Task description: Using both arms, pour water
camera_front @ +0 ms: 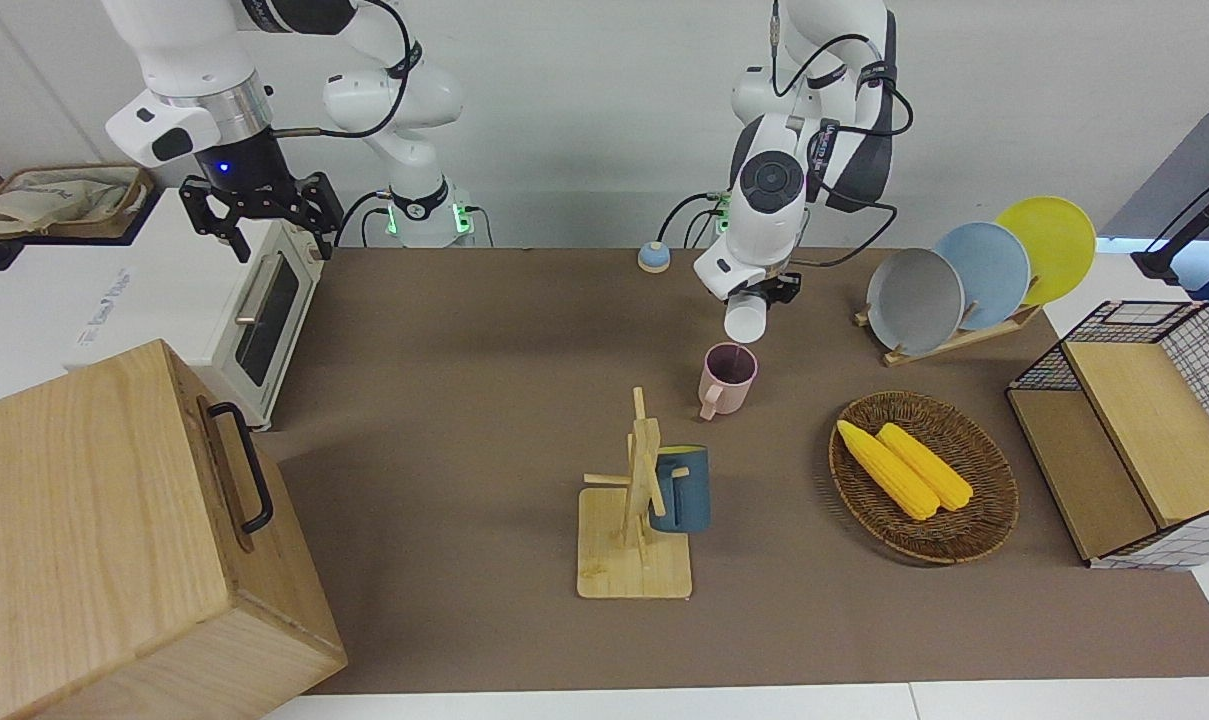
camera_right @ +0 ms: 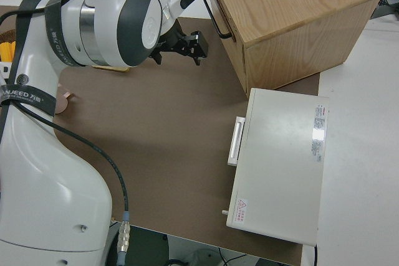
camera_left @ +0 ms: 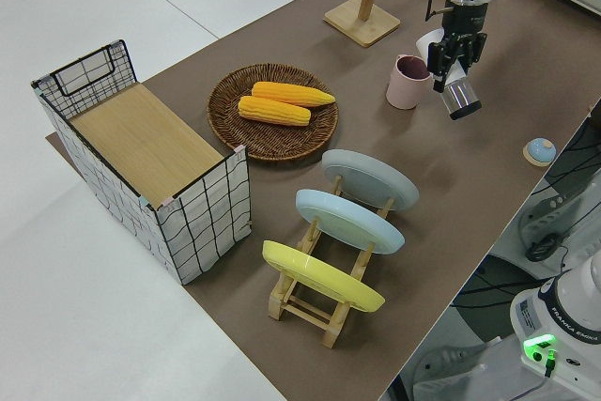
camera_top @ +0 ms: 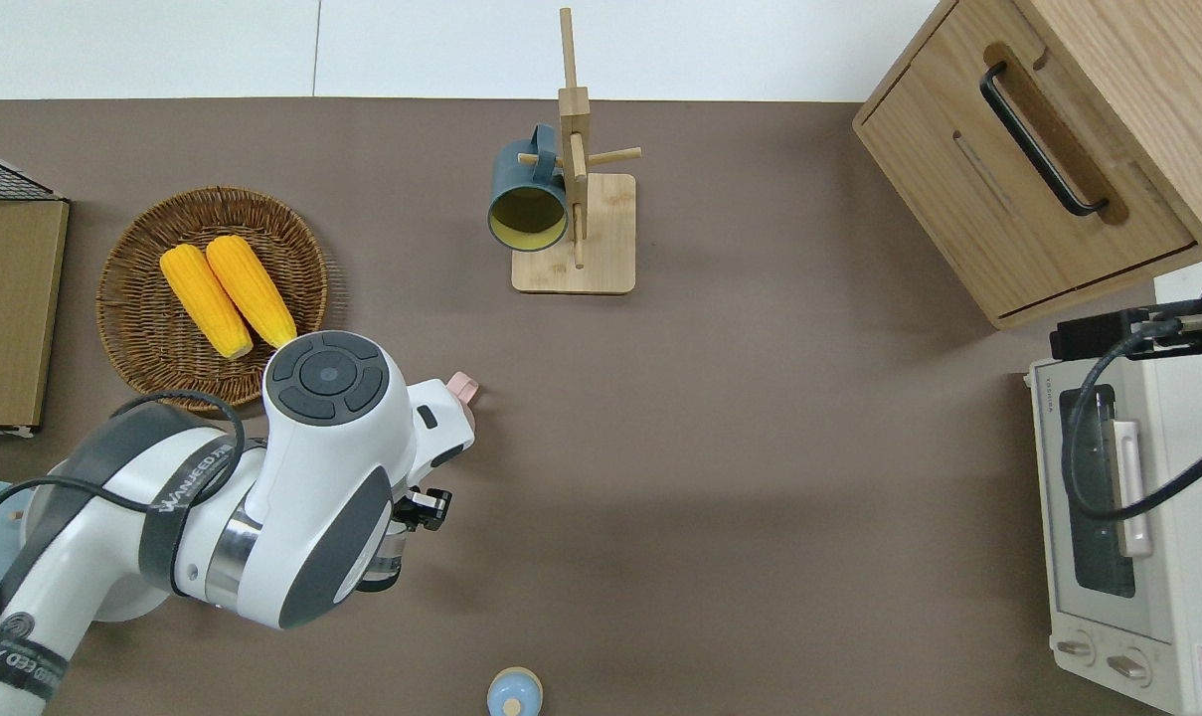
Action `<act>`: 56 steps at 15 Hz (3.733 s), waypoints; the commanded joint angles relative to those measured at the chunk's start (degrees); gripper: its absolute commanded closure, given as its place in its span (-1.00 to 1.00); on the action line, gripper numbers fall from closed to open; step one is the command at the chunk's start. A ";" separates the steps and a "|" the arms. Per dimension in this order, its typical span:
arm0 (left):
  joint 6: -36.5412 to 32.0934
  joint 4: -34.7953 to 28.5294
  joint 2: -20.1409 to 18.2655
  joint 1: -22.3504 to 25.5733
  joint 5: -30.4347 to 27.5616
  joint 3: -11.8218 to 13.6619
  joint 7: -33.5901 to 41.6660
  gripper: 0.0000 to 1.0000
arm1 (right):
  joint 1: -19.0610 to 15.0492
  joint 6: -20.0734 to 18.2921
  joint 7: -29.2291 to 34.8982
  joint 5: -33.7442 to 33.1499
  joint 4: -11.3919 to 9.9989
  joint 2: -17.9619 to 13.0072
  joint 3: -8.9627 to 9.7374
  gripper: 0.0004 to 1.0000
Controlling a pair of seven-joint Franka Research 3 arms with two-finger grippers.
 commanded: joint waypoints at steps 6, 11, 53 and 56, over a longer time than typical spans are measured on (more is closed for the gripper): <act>-1.97 2.24 0.13 -0.75 -0.53 0.69 -0.44 1.00 | 0.13 -0.39 -0.73 0.39 0.02 -0.36 -0.12 -0.98; -1.27 1.89 -0.13 -0.49 -0.71 0.69 -0.44 1.00 | 0.04 -0.39 -0.73 0.39 0.02 -0.36 -0.12 -0.98; 38.99 5.38 -6.56 25.96 6.67 1.56 -13.71 1.00 | 0.04 -0.39 -0.82 0.39 0.02 -0.36 -0.12 -0.98; 38.99 10.75 -3.04 28.16 6.76 1.65 -12.84 1.00 | 0.04 -0.39 -0.73 0.39 0.02 -0.36 -0.12 -0.98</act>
